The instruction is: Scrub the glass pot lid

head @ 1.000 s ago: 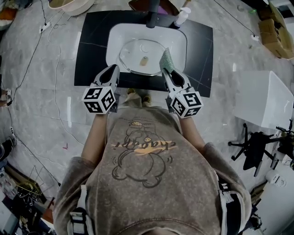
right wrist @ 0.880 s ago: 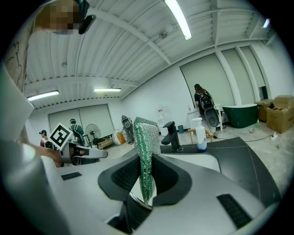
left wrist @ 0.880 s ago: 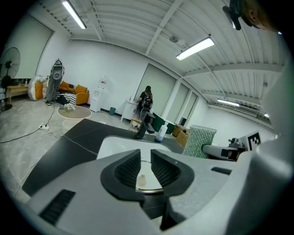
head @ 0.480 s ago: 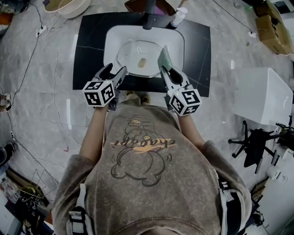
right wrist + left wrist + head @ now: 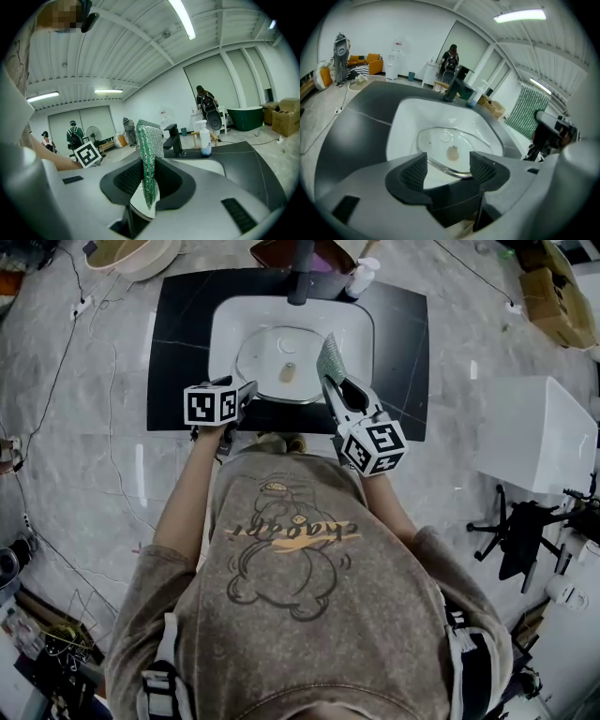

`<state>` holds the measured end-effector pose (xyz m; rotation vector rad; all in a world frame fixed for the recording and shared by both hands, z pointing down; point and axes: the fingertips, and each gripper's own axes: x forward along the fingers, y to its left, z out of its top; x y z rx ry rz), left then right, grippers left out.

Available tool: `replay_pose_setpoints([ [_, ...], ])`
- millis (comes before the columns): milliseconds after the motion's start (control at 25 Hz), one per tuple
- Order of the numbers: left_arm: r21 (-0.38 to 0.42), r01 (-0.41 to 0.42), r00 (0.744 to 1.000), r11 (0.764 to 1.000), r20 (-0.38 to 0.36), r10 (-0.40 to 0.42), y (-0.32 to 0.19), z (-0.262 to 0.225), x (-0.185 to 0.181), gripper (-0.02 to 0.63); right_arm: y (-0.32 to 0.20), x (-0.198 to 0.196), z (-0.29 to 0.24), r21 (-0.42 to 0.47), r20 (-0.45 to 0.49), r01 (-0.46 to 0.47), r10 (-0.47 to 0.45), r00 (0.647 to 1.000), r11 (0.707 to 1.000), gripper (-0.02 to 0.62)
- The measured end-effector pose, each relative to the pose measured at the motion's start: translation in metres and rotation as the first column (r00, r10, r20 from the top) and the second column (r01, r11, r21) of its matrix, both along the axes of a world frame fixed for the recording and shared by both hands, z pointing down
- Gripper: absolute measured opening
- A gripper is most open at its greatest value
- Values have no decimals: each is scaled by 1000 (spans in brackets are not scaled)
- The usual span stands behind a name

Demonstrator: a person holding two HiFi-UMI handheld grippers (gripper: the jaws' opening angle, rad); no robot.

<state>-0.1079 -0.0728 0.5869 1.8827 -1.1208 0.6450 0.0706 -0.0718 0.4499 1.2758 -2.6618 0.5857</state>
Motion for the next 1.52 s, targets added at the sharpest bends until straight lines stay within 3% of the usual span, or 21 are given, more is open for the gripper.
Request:
replay_pose_setpoints([
  [240, -160, -27, 997, 987, 60, 37, -4, 40, -2, 278, -9, 9, 2, -2, -4, -24, 24, 1000, 1000, 86],
  [480, -325, -2, 1000, 946, 8, 5, -5, 65, -3, 278, -21, 15, 6, -7, -9, -42, 42, 999, 999, 86],
  [760, -457, -55, 998, 888, -45, 39, -1, 75, 5, 258, -36, 12, 7, -10, -2, -44, 44, 999, 999, 86],
  [960, -473, -51, 999, 880, -30, 41, -2, 75, 6, 236, -46, 11, 10, -16, -5, -35, 35, 999, 999, 86],
  [1200, -456, -31, 999, 889, -38, 15, -3, 73, 7, 221, -46, 5, 20, -31, -35, 11, -13, 999, 999, 86],
  [1360, -433, -20, 999, 901, -40, 3, -5, 73, 7, 213, -37, -16, 43, -90, -99, 169, -178, 979, 981, 86],
  [1520, -418, -6, 999, 908, -48, -16, -6, 71, 7, 207, -26, -37, 73, -180, -174, 327, -357, 918, 928, 86],
])
